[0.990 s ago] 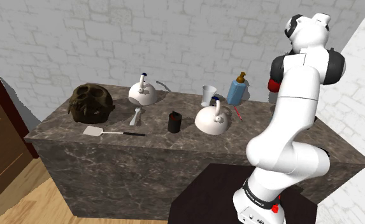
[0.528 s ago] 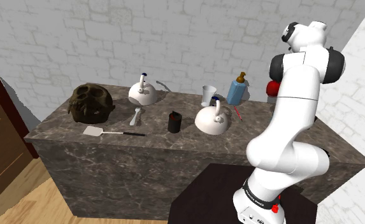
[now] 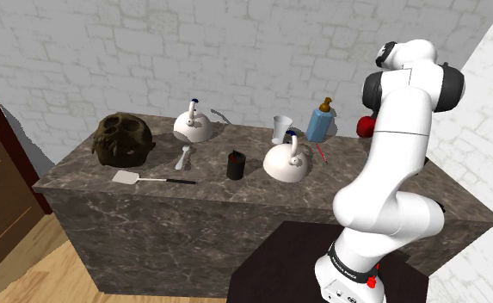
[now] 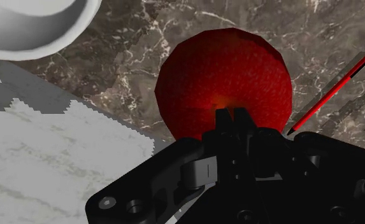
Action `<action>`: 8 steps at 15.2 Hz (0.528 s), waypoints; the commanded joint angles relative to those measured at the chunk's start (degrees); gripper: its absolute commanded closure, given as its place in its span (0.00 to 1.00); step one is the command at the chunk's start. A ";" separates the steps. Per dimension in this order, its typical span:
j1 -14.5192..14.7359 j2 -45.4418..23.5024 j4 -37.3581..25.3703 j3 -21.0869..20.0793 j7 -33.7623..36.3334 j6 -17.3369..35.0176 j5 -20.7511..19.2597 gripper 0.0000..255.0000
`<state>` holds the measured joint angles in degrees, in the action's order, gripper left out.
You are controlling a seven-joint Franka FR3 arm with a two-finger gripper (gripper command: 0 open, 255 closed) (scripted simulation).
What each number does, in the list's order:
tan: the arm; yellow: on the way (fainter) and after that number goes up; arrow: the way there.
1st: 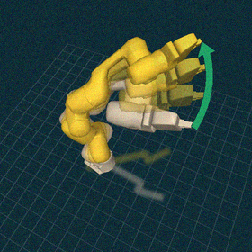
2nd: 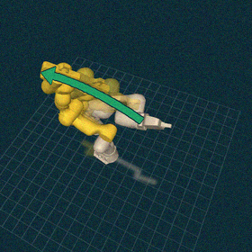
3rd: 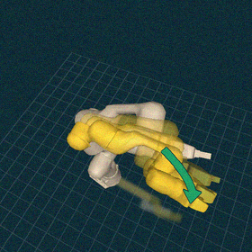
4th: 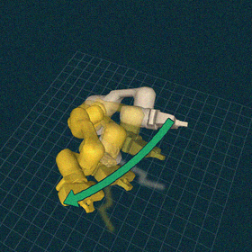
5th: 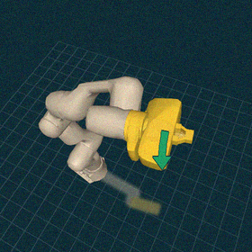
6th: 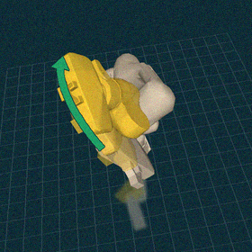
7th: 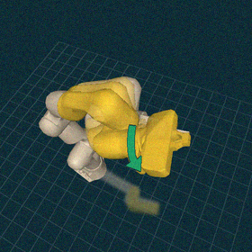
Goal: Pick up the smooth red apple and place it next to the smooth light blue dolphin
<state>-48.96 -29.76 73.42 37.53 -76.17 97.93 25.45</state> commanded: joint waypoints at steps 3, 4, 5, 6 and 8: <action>0.87 0.25 3.70 -0.06 -0.65 3.32 0.09 1.00; 1.00 0.21 4.42 -0.10 -0.82 4.04 0.16 1.00; 1.12 0.15 5.13 -0.15 -0.99 4.76 0.25 1.00; 1.23 0.08 5.80 -0.20 -1.15 5.46 0.35 1.00; 1.41 -0.11 7.09 -0.31 -1.50 6.84 0.57 1.00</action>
<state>-47.74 -29.86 79.64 37.27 -77.51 103.88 25.92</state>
